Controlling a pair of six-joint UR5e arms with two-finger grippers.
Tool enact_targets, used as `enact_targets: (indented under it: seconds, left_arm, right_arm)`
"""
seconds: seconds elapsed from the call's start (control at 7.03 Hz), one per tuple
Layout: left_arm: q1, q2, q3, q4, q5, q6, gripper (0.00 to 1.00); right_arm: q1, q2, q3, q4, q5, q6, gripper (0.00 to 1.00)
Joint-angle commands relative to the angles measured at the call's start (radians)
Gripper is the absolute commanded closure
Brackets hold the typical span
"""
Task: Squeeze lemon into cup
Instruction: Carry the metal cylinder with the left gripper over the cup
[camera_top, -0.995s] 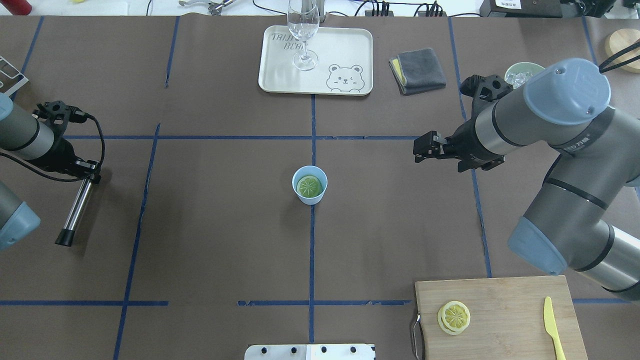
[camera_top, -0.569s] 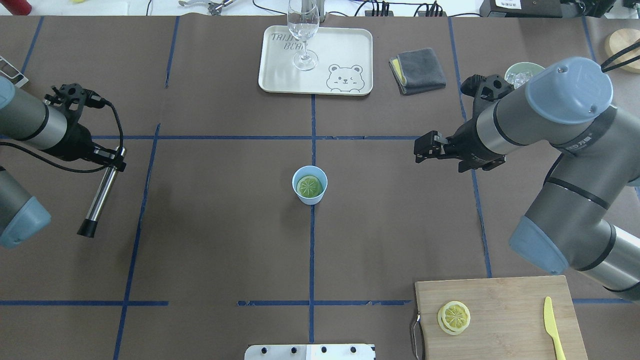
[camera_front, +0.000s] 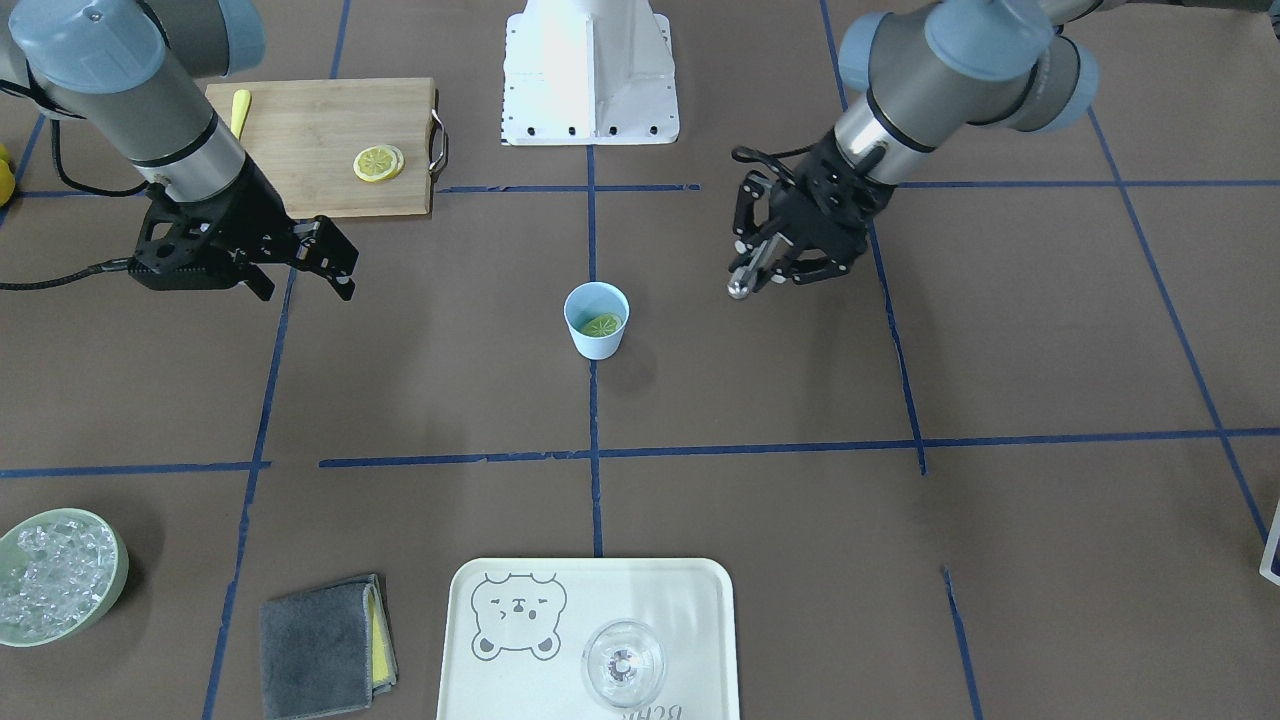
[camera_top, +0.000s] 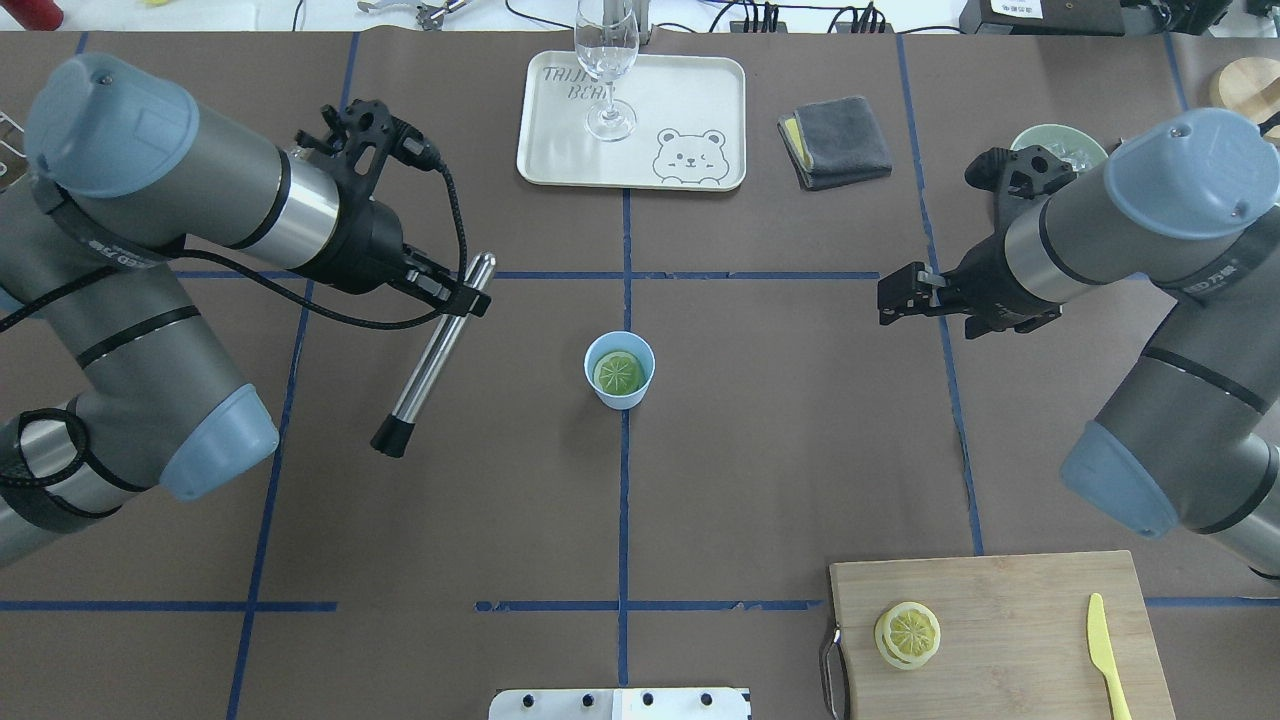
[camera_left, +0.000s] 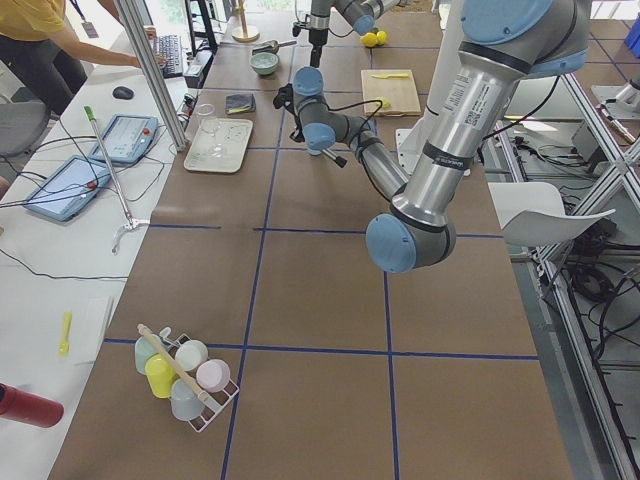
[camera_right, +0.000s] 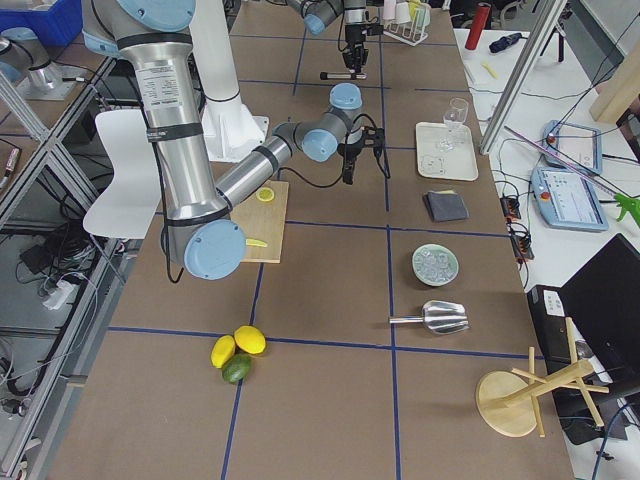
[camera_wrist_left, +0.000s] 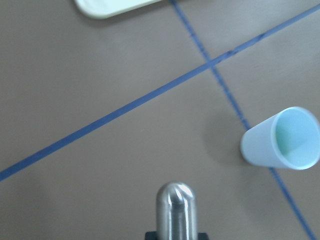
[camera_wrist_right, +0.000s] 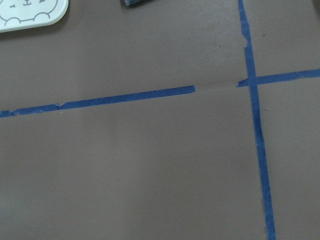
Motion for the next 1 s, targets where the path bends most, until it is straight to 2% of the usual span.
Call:
enact_targets:
  seconds: [0.0,0.28,0.43,0.57,0.71,0.85]
  left_arm:
    - [0.009,-0.019,-0.007,-0.302,0.145,-0.005,1.00]
    - [0.058,-0.009,-0.017,-0.413,0.488,0.003,1.00]
    - [0.141,-0.017,-0.005,-0.457,0.715,0.009,1.00]
    - [0.271,-0.019,0.002,-0.523,1.003,0.100,1.00]
    - [0.368,-0.029,0.066,-0.683,1.206,0.139,1.00]
    - [0.391,-0.031,0.135,-0.818,1.238,0.141,1.00]
  right_arm:
    - [0.026,-0.032,-0.007,0.001,-0.003,-0.045,0.00]
    - [0.029,-0.033,-0.022,0.005,-0.004,-0.059,0.00]
    - [0.029,-0.035,-0.022,0.007,-0.003,-0.059,0.00]
    - [0.031,-0.035,-0.022,0.011,-0.003,-0.059,0.00]
    - [0.034,-0.032,-0.020,0.011,-0.001,-0.059,0.00]
    - [0.037,-0.030,-0.020,0.011,-0.001,-0.059,0.00]
